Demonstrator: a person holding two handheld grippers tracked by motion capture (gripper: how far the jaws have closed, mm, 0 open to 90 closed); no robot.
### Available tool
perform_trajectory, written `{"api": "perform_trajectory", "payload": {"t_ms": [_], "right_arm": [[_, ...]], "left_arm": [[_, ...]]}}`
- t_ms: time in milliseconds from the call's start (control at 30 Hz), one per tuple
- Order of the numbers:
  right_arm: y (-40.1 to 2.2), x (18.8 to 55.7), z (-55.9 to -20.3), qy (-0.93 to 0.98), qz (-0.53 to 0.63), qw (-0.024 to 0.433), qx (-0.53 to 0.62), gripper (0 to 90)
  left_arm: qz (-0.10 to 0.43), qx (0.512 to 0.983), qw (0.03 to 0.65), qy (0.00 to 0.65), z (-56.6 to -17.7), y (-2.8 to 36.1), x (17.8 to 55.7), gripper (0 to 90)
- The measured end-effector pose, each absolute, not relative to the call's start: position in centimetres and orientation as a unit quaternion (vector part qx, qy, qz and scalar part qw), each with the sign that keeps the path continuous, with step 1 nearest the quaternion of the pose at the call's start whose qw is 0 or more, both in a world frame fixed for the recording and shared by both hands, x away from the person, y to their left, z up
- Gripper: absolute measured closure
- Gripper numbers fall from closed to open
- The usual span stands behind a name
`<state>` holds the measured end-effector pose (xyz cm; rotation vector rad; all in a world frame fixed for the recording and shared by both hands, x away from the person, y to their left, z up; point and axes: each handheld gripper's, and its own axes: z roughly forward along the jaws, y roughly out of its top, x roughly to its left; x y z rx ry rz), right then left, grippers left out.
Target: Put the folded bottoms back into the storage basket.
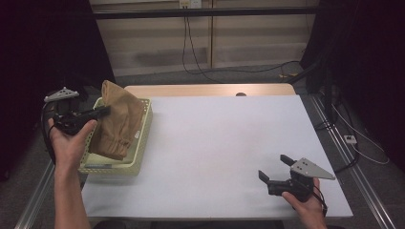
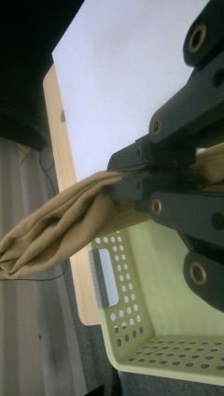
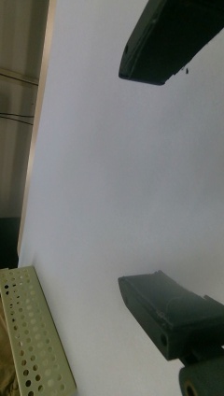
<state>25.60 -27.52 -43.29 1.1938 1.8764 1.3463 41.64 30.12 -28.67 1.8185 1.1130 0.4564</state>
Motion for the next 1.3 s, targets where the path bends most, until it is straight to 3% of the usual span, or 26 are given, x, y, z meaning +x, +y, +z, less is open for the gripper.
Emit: {"api": "perform_trajectory", "payload": {"t_ms": [1300], "right_arm": [[-27.4, 25.7, -43.4, 0.698, 0.497, 0.267, 0.441, 2.4]], "left_arm": [[0.16, 0.766, 0.426, 0.454, -31.3, 27.7, 43.7, 86.7]]}}
